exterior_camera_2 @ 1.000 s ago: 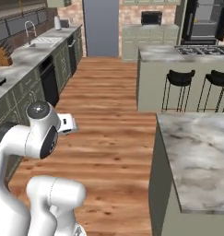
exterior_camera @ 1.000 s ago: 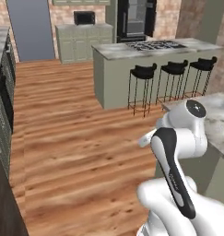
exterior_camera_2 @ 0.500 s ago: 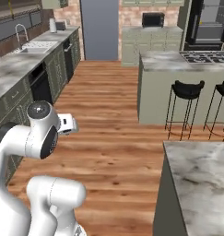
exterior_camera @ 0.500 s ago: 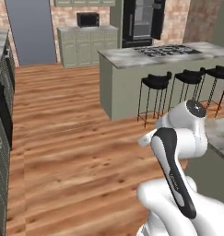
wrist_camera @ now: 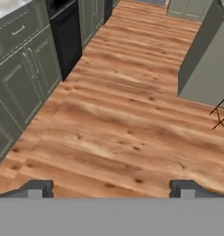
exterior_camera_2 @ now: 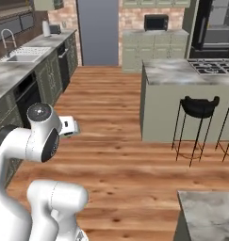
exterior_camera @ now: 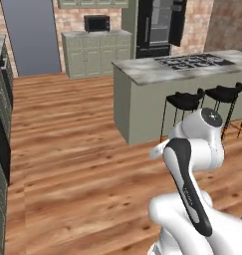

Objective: Take the cheese, fish, and lime from the fridge and place them on the plate on the dining counter to create an appetizer plate.

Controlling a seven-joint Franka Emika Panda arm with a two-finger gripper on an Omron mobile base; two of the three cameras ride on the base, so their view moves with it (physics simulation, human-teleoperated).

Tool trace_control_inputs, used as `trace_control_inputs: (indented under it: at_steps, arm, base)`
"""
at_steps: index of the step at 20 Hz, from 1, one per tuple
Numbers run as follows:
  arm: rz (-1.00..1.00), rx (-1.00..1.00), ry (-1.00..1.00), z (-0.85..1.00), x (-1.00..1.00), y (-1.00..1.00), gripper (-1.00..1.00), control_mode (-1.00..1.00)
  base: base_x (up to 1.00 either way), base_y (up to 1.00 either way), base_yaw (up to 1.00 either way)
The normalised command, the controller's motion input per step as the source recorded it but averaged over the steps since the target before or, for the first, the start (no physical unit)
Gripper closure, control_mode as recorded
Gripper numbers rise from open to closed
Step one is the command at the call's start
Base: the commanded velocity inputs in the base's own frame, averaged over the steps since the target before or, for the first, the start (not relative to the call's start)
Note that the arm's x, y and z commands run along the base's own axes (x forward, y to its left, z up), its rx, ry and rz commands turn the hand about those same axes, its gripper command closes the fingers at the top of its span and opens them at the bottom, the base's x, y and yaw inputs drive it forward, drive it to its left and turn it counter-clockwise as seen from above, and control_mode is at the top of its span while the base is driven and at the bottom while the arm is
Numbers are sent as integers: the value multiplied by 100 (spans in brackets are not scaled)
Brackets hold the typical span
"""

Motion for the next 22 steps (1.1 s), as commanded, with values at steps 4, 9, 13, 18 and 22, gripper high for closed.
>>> trace_control_inputs:
  at_steps: [4, 9, 13, 18, 22]
  arm:
    - [0, 0, 0, 0, 0, 0, -100, 100]
    - [0, 0, 0, 0, 0, 0, -100, 100]
    - [0, 0, 0, 0, 0, 0, -100, 100]
    - [0, 0, 0, 0, 0, 0, -100, 100]
    - [0, 0, 0, 0, 0, 0, -100, 100]
  base:
    - [100, 5, -5]
    - [100, 10, -4]
    - [100, 17, -4]
    - [100, 19, -5]
    - [100, 23, -4]
